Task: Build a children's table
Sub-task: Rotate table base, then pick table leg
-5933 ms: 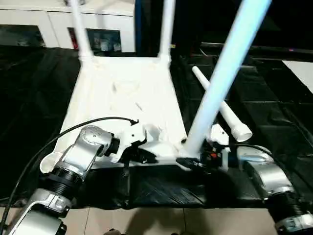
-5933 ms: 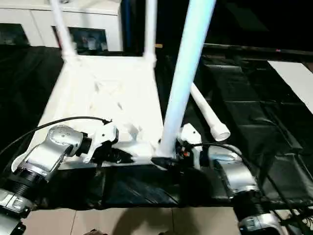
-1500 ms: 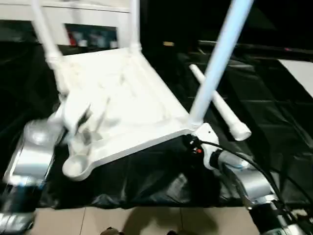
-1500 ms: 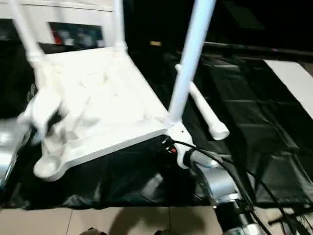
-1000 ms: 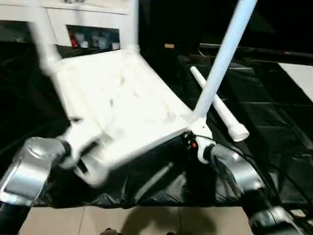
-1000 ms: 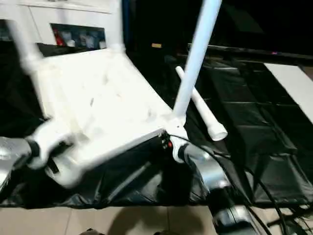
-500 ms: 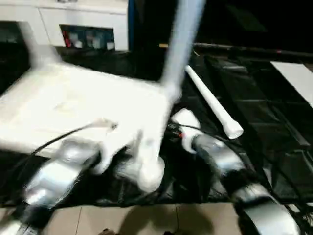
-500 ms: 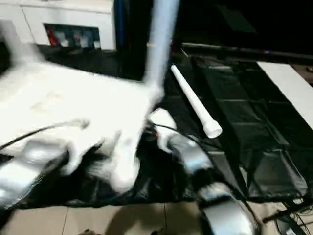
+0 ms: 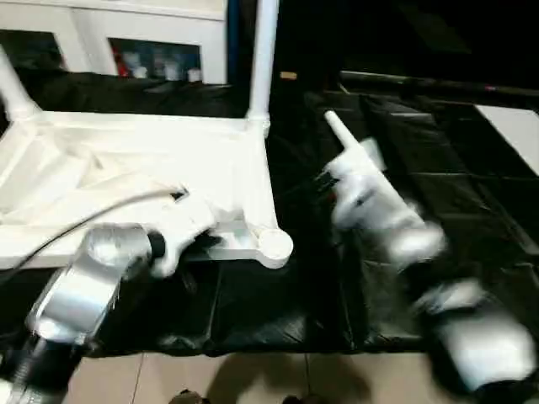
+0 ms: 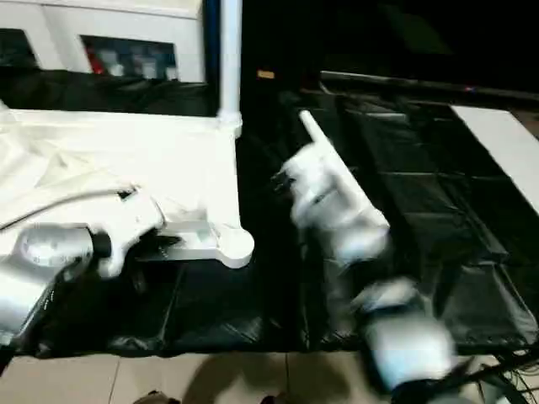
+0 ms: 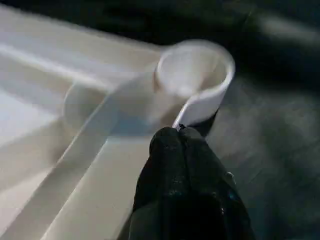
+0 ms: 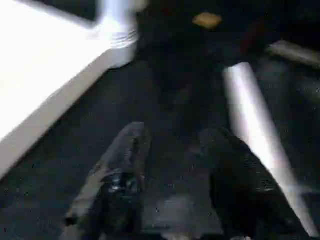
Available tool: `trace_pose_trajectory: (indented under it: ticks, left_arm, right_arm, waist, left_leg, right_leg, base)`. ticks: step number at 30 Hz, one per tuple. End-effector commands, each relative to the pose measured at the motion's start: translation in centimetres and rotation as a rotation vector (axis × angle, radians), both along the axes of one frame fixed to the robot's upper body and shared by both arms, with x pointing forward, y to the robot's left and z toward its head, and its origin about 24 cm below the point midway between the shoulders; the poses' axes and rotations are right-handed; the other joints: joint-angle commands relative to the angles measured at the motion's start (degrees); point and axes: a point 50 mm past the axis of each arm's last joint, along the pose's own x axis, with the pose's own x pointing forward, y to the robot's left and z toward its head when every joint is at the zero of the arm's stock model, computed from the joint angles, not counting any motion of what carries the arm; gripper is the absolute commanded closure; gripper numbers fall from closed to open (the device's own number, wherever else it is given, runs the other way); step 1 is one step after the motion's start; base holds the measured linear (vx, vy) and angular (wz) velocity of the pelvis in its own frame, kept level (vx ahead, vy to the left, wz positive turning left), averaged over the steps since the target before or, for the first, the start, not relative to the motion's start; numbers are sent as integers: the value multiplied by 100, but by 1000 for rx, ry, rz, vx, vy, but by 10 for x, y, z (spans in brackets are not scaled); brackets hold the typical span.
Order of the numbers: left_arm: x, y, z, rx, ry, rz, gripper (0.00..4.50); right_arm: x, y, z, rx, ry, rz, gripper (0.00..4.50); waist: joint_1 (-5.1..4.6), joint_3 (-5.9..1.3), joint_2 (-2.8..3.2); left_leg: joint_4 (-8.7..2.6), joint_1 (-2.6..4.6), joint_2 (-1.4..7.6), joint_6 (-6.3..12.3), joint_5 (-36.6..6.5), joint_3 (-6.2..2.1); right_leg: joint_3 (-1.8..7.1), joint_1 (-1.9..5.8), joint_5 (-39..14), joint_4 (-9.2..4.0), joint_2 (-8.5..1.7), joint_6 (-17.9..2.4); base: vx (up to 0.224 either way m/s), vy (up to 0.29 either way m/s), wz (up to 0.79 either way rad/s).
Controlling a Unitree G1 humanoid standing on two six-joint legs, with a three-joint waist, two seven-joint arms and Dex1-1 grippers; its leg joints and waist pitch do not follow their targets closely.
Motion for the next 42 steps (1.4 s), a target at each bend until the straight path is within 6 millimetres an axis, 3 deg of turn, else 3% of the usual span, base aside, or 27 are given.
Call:
trace_pose_trajectory:
  ticks: [1,2,5,7,8,9,10,12,14,16,17,21,22,23,27,34,35,36,41,42]
  left_arm:
    - [-1,-5,13,-57,-49,-19,410]
    - [-2,-6,14,-65,-49,-21,410]
    - [-5,-8,19,-83,-51,-30,406]
    - [-10,-8,25,-88,-57,-47,377]
    - [-13,-7,28,-86,-54,-52,373]
    - [-17,-5,31,-80,-47,-64,369]
    - [-17,-5,31,-79,-46,-65,369]
    - [-22,-1,37,-75,-38,-81,358]
    - [-24,4,44,-56,-28,-91,333]
    - [-24,6,45,-48,-26,-91,327]
    - [-24,10,48,-24,-31,-91,322]
    - [-25,11,52,-8,-41,-98,289]
    - [-26,11,53,-8,-32,-99,285]
    - [-26,11,53,-5,-30,-100,275]
    - [-27,12,57,8,-20,-115,275]
    - [-30,15,63,12,9,-141,275]
    - [-30,15,63,12,13,-144,268]
    - [-30,16,63,16,20,-151,264]
    - [-30,15,65,0,33,-160,264]
    - [-29,14,64,-3,31,-160,264]
  right_arm:
    - [1,-23,-2,-49,46,-95,213]
    - [2,-27,-1,-63,56,-101,200]
    - [2,-35,-1,-97,90,-107,191]
    - [1,-43,-3,-130,134,-115,160]
    - [0,-45,-4,-128,146,-120,151]
    - [0,-47,-5,-131,159,-125,152]
    - [0,-47,-5,-131,160,-125,152]
    - [-1,-50,-6,-136,172,-133,135]
    - [-1,-53,-7,-134,185,-153,109]
    - [-1,-55,-7,-134,191,-161,105]
    - [-4,-59,-12,-138,225,-187,90]
    - [-7,-62,-17,-134,267,-204,76]
    - [-9,-64,-21,-107,298,-210,76]
    - [-9,-65,-21,-100,303,-213,76]
    - [-14,-73,-27,-81,349,-238,76]
    - [-19,-86,-24,-55,437,-272,76]
    - [-19,-88,-23,-53,446,-276,93]
    - [-21,-91,-22,-53,469,-276,103]
    - [-24,-96,-21,-89,521,-252,137]
    - [-26,-100,-20,-116,540,-249,144]
  waist:
    - [-2,-384,121]
    - [3,-380,88]
    - [9,-382,93]
    - [9,-393,120]
    - [22,-391,161]
    - [16,-358,190]
    - [9,-359,164]
    - [16,-323,196]
    - [37,-262,259]
    - [53,-225,254]
    - [82,-175,330]
    - [113,-137,361]
    - [134,-114,423]
    - [133,-118,404]
    - [171,-99,450]
    - [214,-115,421]
    - [229,-106,432]
    - [240,-124,399]
    - [256,-160,379]
    - [264,-201,332]
  left_leg:
    - [-355,59,176,-189,-1266,-33]
    - [-350,49,169,-191,-1337,-39]
    - [-343,28,178,-146,-1277,-50]
    - [-342,-5,180,-155,-1193,-68]
    - [-335,4,175,-145,-1156,-71]
    - [-342,-13,173,-128,-1166,-71]
    - [-343,-7,171,-112,-1199,-64]
    - [-331,-23,152,-61,-1204,-63]
    - [-325,-57,145,-22,-1108,-73]
    - [-326,-45,137,26,-1201,-60]
    - [-338,-35,142,15,-1293,-69]
    - [-342,-34,148,47,-1259,-77]
    - [-341,-50,149,64,-1174,-85]
    - [-335,-59,147,93,-1087,-73]
    - [-327,-57,141,145,-1042,-65]
    - [-329,-44,158,124,-1081,-62]
    - [-328,-46,159,113,-1113,-58]
    - [-323,-42,159,101,-1106,-52]
    - [-311,-71,161,83,-974,-57]
    - [-295,-77,160,103,-827,-49]
  right_leg:
    - [311,293,-1253,-376,-421,-1139]
    - [303,294,-1456,-395,-415,-1068]
    - [298,287,-1473,-387,-407,-972]
    - [290,315,-1311,-359,-414,-1047]
    - [293,309,-1179,-337,-414,-1095]
    - [291,297,-1054,-338,-401,-1140]
    - [287,296,-1067,-346,-394,-1158]
    - [292,290,-1076,-342,-396,-1226]
    - [299,264,-917,-312,-386,-1276]
    - [297,250,-1085,-335,-380,-1308]
    - [297,227,-1254,-364,-391,-1292]
    - [302,238,-1358,-360,-407,-1325]
    - [305,235,-1263,-344,-414,-1359]
    - [306,248,-1149,-335,-406,-1394]
    - [292,249,-1141,-334,-401,-1469]
    - [282,253,-1376,-336,-410,-1440]
    - [284,239,-1444,-348,-409,-1428]
    - [285,248,-1488,-351,-410,-1400]
    - [283,263,-1443,-332,-423,-1397]
    - [286,291,-1335,-312,-431,-1399]
  base:
    - [0,0,0]
    - [0,0,0]
    - [0,0,0]
    - [0,0,0]
    - [0,0,0]
    - [0,0,0]
    - [0,0,0]
    - [0,0,0]
    - [0,0,0]
    - [0,0,0]
    - [0,0,0]
    - [0,0,0]
    - [0,0,0]
    - [0,0,0]
    - [0,0,0]
    - [0,0,0]
    - [0,0,0]
    - [0,0,0]
    - [0,0,0]
    - [0,0,0]
